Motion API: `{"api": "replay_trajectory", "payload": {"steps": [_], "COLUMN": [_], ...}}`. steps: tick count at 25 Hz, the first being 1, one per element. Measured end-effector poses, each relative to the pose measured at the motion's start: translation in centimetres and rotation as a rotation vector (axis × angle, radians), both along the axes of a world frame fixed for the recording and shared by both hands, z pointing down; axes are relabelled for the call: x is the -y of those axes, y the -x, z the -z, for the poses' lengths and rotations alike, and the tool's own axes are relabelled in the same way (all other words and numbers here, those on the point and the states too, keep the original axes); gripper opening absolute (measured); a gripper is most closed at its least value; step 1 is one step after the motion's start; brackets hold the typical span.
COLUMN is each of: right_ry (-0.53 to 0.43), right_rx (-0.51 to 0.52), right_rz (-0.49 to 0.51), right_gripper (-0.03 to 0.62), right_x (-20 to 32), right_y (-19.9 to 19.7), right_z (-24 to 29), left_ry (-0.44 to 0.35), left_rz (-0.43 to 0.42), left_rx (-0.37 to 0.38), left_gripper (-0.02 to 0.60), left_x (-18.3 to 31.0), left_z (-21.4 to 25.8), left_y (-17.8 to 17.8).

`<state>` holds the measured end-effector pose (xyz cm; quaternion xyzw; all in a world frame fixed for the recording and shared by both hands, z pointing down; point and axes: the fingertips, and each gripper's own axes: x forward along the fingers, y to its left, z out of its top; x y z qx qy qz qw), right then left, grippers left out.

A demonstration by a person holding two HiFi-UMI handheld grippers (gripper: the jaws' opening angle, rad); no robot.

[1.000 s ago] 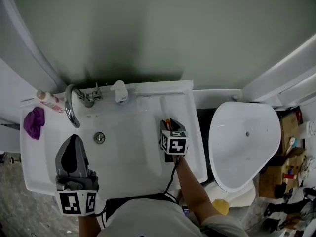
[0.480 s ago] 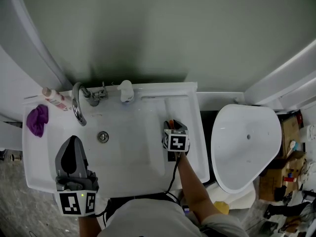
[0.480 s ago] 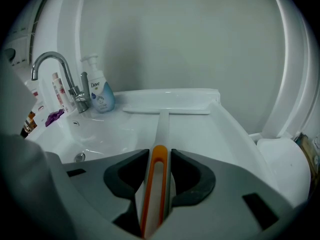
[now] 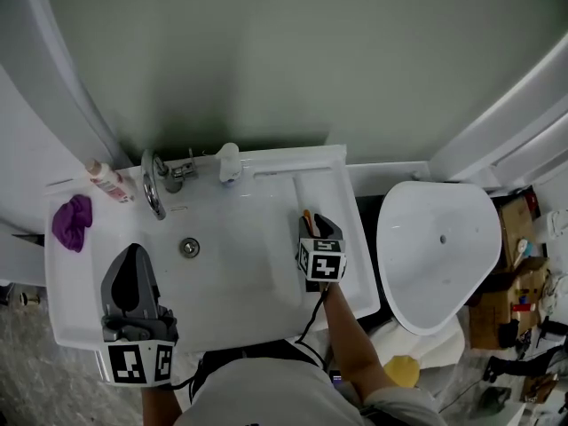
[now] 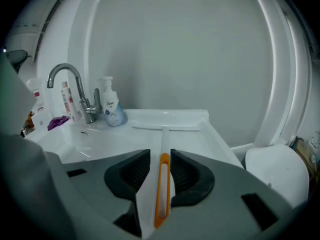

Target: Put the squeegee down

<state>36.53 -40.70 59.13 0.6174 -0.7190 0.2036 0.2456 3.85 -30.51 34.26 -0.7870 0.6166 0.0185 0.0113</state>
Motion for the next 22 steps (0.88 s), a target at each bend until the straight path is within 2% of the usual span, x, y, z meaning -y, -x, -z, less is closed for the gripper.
{"api": "replay_trajectory", "payload": {"steps": [5,14,22], "right_ry": [-0.095,-0.288,-0.433], "right_rx": [0.020,0.086,0.085], "right_rz": [-0.009,0.033,0.000], "right_gripper": [0.002,0.000,0.002], "right_x": [-2.8,-8.5,-13.6], "right_y": [0.7,3.7,5.0], "right_z": [3.6,11.5,18.1], "left_ry": [-0.026,-0.065,-0.087], "left_rz": [-0.052,-0.142,-0.215], "left_rx": [-0.004,-0.014,-0.031], "left_gripper": [0.008,0.008,0.008], "left_x": [-1.1,-3.9,-6.2], "left_z": [0.9,2.3,3.2], "left_y": [-0.2,-0.4,-0.2]}}
